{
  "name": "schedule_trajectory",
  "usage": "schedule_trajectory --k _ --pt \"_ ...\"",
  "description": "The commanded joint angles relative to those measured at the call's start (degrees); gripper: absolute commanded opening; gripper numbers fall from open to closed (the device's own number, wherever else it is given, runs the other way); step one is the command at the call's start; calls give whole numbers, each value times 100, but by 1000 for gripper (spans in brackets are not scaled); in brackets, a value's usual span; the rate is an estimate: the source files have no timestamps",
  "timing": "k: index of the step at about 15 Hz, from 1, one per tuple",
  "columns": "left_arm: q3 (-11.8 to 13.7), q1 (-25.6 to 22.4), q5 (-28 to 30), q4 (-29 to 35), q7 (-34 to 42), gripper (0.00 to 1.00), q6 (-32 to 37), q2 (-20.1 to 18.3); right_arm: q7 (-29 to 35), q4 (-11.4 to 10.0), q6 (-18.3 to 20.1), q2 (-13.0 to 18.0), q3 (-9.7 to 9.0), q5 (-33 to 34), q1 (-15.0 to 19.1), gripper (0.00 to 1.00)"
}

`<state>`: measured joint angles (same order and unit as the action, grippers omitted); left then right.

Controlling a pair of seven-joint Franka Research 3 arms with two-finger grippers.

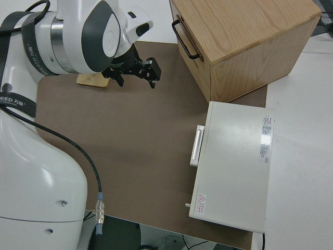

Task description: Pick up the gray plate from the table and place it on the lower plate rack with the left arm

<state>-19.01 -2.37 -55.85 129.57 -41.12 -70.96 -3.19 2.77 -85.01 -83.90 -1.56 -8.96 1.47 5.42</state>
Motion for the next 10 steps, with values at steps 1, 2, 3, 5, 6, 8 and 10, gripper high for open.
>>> schedule_trajectory --k 1,2,3,5,6,8,10 --pt "2 88 -276 25 -562 0 56 405 22 37 5 -2 34 -15 -41 983" --pt "2 88 -312 16 -642 0 56 511 22 37 5 -2 34 -15 -41 983" --pt "2 88 -330 -1 -660 0 56 591 22 37 14 -2 34 -15 -41 983" --pt "11 70 -356 -45 -661 0 -67 627 22 37 5 -11 34 -15 -41 983" --pt "11 62 -356 -46 -669 0 -120 662 22 37 5 -2 34 -15 -41 983" --pt "11 27 -356 -80 -669 0 -251 688 22 37 5 -2 34 -15 -41 983" --pt "28 18 -356 -89 -669 0 -383 697 22 37 5 -2 34 -15 -41 983"
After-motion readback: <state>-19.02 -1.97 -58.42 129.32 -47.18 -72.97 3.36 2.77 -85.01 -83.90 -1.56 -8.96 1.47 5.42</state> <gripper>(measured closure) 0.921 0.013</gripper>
